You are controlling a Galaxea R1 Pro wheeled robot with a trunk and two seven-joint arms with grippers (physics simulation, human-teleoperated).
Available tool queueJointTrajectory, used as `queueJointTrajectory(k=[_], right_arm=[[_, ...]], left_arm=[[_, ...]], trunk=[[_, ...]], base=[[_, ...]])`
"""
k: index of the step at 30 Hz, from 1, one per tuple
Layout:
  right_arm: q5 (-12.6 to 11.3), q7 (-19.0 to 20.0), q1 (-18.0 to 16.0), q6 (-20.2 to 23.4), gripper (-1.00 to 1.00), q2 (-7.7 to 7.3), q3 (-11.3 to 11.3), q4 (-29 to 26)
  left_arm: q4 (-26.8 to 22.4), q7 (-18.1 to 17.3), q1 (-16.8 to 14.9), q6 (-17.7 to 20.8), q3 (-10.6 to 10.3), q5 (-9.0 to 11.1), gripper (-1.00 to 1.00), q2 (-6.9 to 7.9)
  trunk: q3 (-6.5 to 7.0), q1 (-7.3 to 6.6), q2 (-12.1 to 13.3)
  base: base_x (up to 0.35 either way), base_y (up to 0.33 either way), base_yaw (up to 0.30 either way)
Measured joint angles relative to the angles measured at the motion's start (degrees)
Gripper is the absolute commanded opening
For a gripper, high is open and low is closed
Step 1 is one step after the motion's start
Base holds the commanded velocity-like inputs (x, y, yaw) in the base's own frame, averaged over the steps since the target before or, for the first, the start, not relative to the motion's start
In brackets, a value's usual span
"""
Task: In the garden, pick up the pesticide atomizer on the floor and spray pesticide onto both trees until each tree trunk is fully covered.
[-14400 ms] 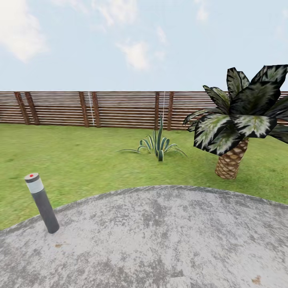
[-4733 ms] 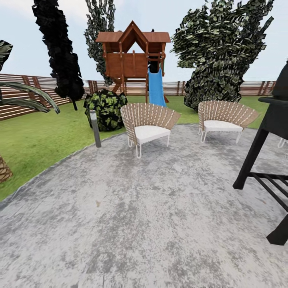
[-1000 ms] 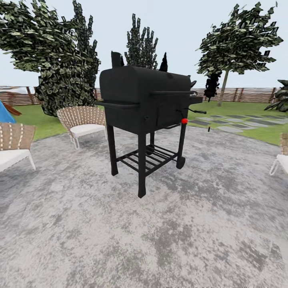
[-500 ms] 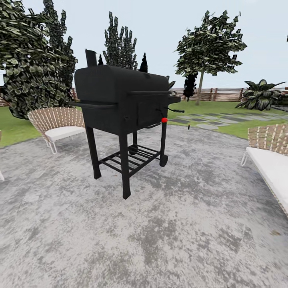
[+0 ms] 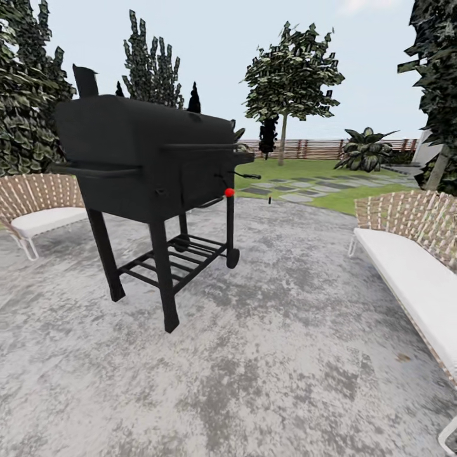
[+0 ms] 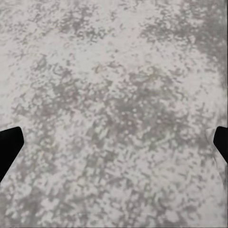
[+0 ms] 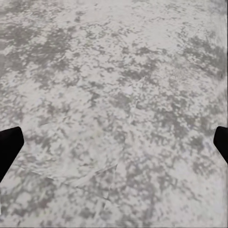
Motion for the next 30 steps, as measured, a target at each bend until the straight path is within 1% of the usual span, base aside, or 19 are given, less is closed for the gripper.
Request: queueJointTrajectory(k=[10,30], right_arm=[[0.0,0.0,0.0,0.01,1.0,0.0,0.02,-0.01],[0.0,0.0,-0.01,0.02,1.0,0.0,0.03,-0.01]], left_arm=[[0.0,0.03,0.01,0.02,0.0,0.0,1.0,0.11],[0.0,0.08,-0.03,0.06,0.0,0.0,1.0,0.17]], trunk=[[-0.16,0.0,0.0],[-0.51,0.0,0.0]], base=[[0.334,-0.025,-0.3],[0.299,-0.183,-0.3]])
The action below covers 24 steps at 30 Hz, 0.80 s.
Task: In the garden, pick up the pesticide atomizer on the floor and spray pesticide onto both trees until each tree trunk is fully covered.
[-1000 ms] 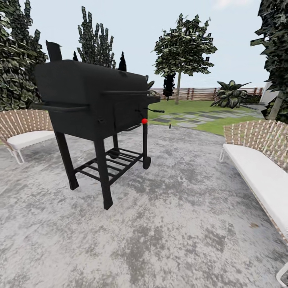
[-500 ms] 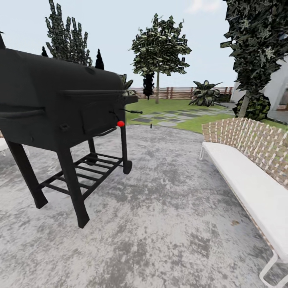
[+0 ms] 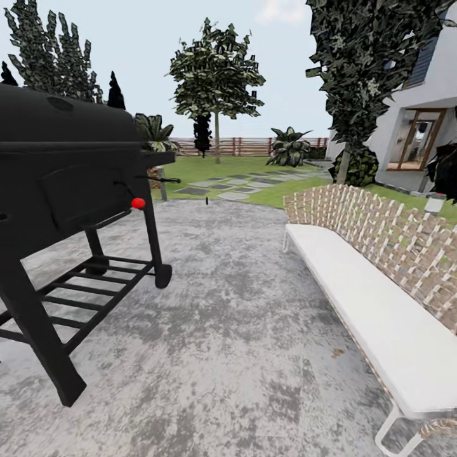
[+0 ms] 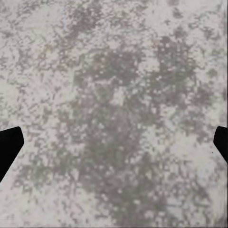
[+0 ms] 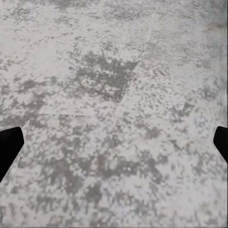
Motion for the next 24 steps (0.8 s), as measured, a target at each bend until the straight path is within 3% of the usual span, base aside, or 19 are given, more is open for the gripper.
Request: queueJointTrajectory(k=[6,24], right_arm=[[0.0,0.0,-0.01,-0.01,1.0,0.02,0.01,0.03],[0.13,0.07,0.01,-0.1,1.0,0.1,0.02,0.12]], left_arm=[[-0.02,0.0,0.03,0.02,0.0,0.0,1.0,0.01],[0.03,0.0,0.04,0.02,0.07,0.05,1.0,0.07]], trunk=[[-0.07,0.0,0.0],[-0.07,0.0,0.0]], base=[[0.336,-0.031,-0.192],[0.34,0.0,-0.002]])
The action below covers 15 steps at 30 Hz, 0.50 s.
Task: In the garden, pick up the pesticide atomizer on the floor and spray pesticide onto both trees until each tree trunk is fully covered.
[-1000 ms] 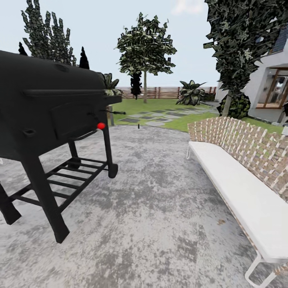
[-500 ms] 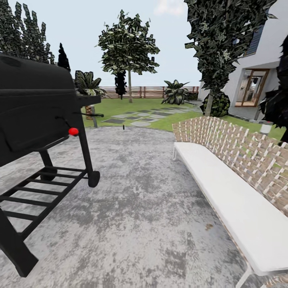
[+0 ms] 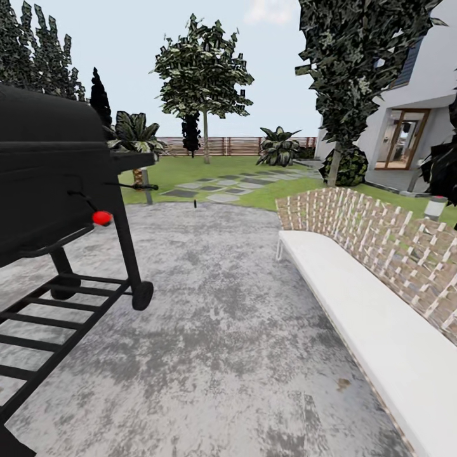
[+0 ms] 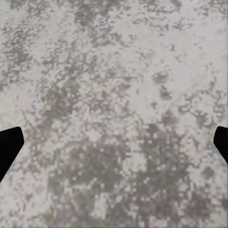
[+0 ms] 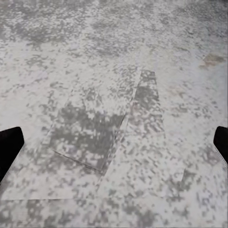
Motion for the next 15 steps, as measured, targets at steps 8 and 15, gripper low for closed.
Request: queueJointTrajectory(k=[8,15], right_arm=[[-0.01,-0.06,-0.02,0.0,1.0,-0.01,0.0,0.0],[0.03,-0.07,-0.01,0.0,1.0,-0.01,0.0,0.0]], left_arm=[[0.03,0.0,-0.02,0.01,-0.05,0.03,1.0,-0.02],[0.03,0.0,-0.03,0.0,-0.07,0.03,1.0,-0.04]], trunk=[[0.0,0.0,0.0],[0.0,0.0,0.0]], base=[[0.34,0.0,0.0],[0.34,0.0,0.0]])
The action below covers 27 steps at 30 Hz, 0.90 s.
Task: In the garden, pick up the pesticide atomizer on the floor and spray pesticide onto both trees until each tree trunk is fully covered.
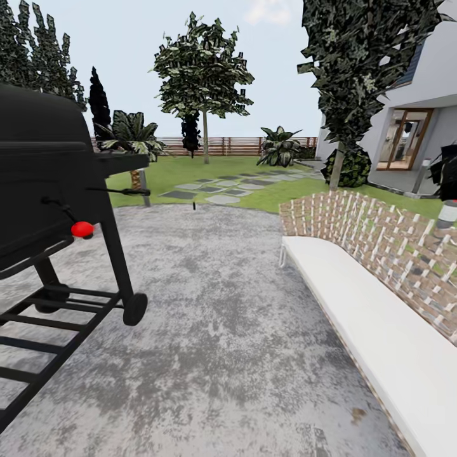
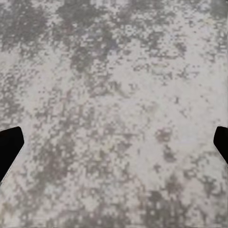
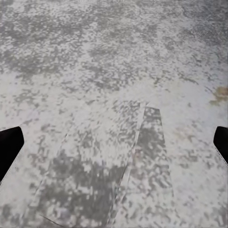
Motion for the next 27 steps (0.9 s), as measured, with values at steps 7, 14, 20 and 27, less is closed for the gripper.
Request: queueJointTrajectory(k=[7,14,20,27], right_arm=[[0.0,0.07,0.01,0.0,1.0,0.01,0.07,0.07],[0.0,0.02,0.01,0.0,1.0,0.01,0.08,0.1],[0.0,0.01,0.01,0.0,1.0,0.01,0.08,0.09],[0.0,0.06,0.0,0.0,1.0,0.01,0.08,0.09]], left_arm=[[0.0,0.0,0.01,0.01,0.06,0.0,1.0,0.02],[0.0,0.0,0.02,0.01,0.07,-0.01,1.0,0.0],[0.0,0.0,0.0,0.01,0.08,0.0,1.0,0.03],[0.0,0.0,0.01,0.01,0.08,0.0,1.0,0.02]], trunk=[[0.0,0.0,0.0],[0.0,0.0,0.0],[0.0,0.0,0.0],[0.0,0.0,0.0]], base=[[0.34,0.0,0.0],[0.34,0.0,0.0],[0.34,0.0,0.0],[0.34,0.0,0.0]])
